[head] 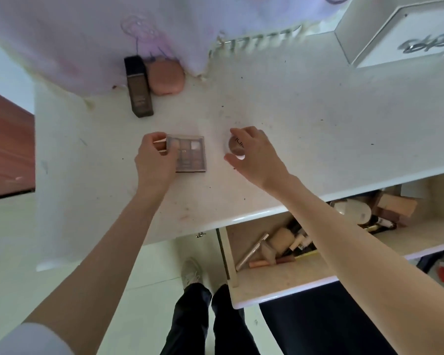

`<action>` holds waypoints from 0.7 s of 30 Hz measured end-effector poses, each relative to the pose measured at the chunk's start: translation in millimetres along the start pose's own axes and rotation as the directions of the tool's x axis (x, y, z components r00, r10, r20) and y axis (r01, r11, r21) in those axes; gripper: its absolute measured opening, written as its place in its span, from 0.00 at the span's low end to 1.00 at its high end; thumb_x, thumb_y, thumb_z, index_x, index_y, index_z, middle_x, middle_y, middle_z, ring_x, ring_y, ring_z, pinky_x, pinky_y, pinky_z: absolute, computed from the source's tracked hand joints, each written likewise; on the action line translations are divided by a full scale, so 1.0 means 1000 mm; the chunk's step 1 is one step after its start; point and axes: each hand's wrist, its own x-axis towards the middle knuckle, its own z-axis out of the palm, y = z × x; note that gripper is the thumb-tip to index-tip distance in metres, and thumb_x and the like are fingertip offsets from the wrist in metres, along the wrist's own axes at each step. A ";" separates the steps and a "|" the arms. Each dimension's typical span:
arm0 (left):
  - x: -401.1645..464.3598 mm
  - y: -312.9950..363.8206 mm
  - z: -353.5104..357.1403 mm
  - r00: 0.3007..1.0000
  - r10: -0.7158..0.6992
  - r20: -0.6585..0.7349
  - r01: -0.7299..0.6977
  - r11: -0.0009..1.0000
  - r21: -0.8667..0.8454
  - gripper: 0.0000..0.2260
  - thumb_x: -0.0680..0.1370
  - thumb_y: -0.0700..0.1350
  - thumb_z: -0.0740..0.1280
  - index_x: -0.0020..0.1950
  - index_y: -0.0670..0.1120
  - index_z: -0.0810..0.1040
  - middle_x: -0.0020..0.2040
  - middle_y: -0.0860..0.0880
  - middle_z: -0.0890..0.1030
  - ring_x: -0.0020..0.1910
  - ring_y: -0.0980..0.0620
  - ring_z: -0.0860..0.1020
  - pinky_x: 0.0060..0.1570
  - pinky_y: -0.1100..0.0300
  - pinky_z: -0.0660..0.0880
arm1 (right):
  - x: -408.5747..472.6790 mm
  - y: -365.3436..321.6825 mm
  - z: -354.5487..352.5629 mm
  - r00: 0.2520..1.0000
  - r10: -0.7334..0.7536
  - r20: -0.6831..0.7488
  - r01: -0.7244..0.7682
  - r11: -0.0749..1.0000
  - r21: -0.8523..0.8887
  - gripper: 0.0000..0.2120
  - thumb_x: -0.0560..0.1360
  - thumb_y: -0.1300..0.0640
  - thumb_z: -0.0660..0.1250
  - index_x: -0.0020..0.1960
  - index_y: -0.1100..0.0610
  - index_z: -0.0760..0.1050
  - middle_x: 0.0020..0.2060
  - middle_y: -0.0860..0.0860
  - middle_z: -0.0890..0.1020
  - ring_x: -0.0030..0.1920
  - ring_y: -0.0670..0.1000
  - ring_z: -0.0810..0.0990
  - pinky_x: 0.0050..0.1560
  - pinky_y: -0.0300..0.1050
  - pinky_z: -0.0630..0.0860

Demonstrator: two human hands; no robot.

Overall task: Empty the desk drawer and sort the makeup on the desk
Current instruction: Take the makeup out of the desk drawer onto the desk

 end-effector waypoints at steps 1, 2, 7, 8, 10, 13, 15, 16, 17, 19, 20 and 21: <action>0.007 0.004 -0.001 0.999 0.009 -0.031 -0.009 1.000 0.008 0.13 0.78 0.44 0.64 0.62 0.44 0.71 0.50 0.52 0.75 0.46 0.55 0.75 0.42 0.70 0.71 | 0.011 -0.007 0.004 1.000 -0.005 0.002 0.005 1.000 -0.011 0.17 0.74 0.59 0.67 0.62 0.61 0.72 0.60 0.57 0.72 0.62 0.57 0.69 0.61 0.43 0.67; 0.014 0.009 0.000 0.998 0.016 -0.054 -0.016 1.000 0.001 0.14 0.78 0.44 0.63 0.63 0.44 0.70 0.50 0.52 0.75 0.46 0.55 0.75 0.41 0.71 0.69 | 0.021 -0.012 0.007 1.000 -0.010 -0.005 0.009 1.000 -0.020 0.15 0.74 0.60 0.67 0.60 0.61 0.73 0.59 0.57 0.71 0.61 0.57 0.70 0.60 0.44 0.69; 0.037 0.017 0.007 0.995 0.090 0.046 -0.095 0.988 0.122 0.20 0.78 0.41 0.62 0.69 0.41 0.65 0.66 0.43 0.71 0.63 0.47 0.71 0.61 0.62 0.65 | 0.066 -0.031 0.014 0.997 0.030 -0.065 -0.033 0.999 -0.039 0.21 0.74 0.60 0.68 0.65 0.61 0.69 0.61 0.58 0.69 0.61 0.58 0.71 0.61 0.46 0.70; 0.035 0.015 0.007 0.989 0.113 0.090 -0.127 0.979 0.161 0.21 0.77 0.39 0.63 0.70 0.41 0.64 0.68 0.43 0.68 0.65 0.47 0.69 0.63 0.63 0.63 | 0.072 -0.033 0.015 0.996 0.042 -0.076 -0.044 0.998 -0.036 0.23 0.74 0.61 0.68 0.67 0.62 0.67 0.63 0.58 0.68 0.62 0.58 0.71 0.61 0.45 0.69; 0.028 0.006 0.006 0.965 0.197 0.173 -0.234 0.944 0.233 0.22 0.76 0.37 0.64 0.69 0.40 0.65 0.70 0.43 0.65 0.68 0.48 0.66 0.64 0.68 0.58 | 0.078 -0.035 0.016 0.995 0.045 -0.087 -0.048 0.998 -0.028 0.25 0.74 0.62 0.67 0.69 0.63 0.65 0.64 0.58 0.68 0.63 0.58 0.71 0.63 0.44 0.67; 0.024 -0.005 0.006 0.929 0.315 0.195 -0.363 0.878 0.313 0.19 0.75 0.37 0.65 0.66 0.40 0.70 0.68 0.44 0.64 0.66 0.47 0.67 0.66 0.61 0.62 | 0.081 -0.034 0.019 0.997 0.033 -0.074 -0.034 0.999 -0.012 0.25 0.74 0.65 0.63 0.71 0.63 0.64 0.66 0.58 0.67 0.64 0.58 0.70 0.64 0.42 0.65; 0.031 -0.004 0.007 0.929 0.335 0.156 -0.369 0.852 0.370 0.17 0.76 0.38 0.65 0.66 0.40 0.71 0.66 0.43 0.66 0.63 0.46 0.69 0.64 0.57 0.67 | 0.082 -0.032 0.019 0.996 0.024 -0.088 -0.026 0.999 -0.025 0.26 0.75 0.65 0.63 0.72 0.63 0.62 0.68 0.57 0.68 0.66 0.57 0.69 0.65 0.40 0.62; 0.035 -0.003 0.007 0.927 0.343 0.149 -0.374 0.833 0.408 0.18 0.77 0.39 0.64 0.66 0.40 0.70 0.66 0.43 0.66 0.63 0.46 0.69 0.63 0.56 0.67 | 0.083 -0.031 0.019 0.995 0.022 -0.102 -0.025 0.999 -0.029 0.27 0.75 0.64 0.63 0.73 0.62 0.61 0.69 0.57 0.68 0.67 0.56 0.68 0.66 0.40 0.62; 0.038 -0.001 0.008 0.921 0.357 0.157 -0.388 0.803 0.453 0.18 0.78 0.40 0.63 0.68 0.40 0.69 0.67 0.43 0.67 0.63 0.46 0.69 0.63 0.55 0.67 | 0.083 -0.030 0.019 0.992 0.027 -0.119 -0.030 0.999 -0.021 0.28 0.76 0.63 0.63 0.73 0.62 0.59 0.70 0.56 0.67 0.68 0.56 0.68 0.66 0.41 0.62; 0.044 0.001 0.009 0.903 0.375 0.210 -0.428 0.727 0.537 0.20 0.79 0.40 0.61 0.70 0.41 0.66 0.70 0.43 0.65 0.66 0.44 0.66 0.64 0.53 0.65 | 0.080 -0.027 0.020 0.988 0.052 -0.147 -0.050 0.999 0.017 0.30 0.77 0.61 0.64 0.75 0.61 0.55 0.72 0.56 0.65 0.71 0.55 0.65 0.67 0.41 0.61; 0.043 0.000 0.009 0.898 0.367 0.242 -0.438 0.703 0.561 0.21 0.79 0.41 0.60 0.72 0.41 0.63 0.72 0.43 0.63 0.68 0.44 0.64 0.65 0.53 0.63 | 0.076 -0.024 0.021 0.986 0.061 -0.155 -0.056 0.998 0.032 0.31 0.77 0.60 0.64 0.75 0.61 0.54 0.74 0.56 0.62 0.73 0.54 0.62 0.69 0.41 0.58; 0.041 -0.001 0.008 0.896 0.351 0.271 -0.443 0.694 0.567 0.22 0.79 0.41 0.59 0.73 0.41 0.60 0.74 0.43 0.59 0.70 0.44 0.61 0.67 0.53 0.61 | 0.071 -0.021 0.022 0.985 0.067 -0.157 -0.062 0.997 0.037 0.32 0.77 0.59 0.63 0.76 0.61 0.52 0.75 0.56 0.59 0.74 0.54 0.58 0.70 0.40 0.56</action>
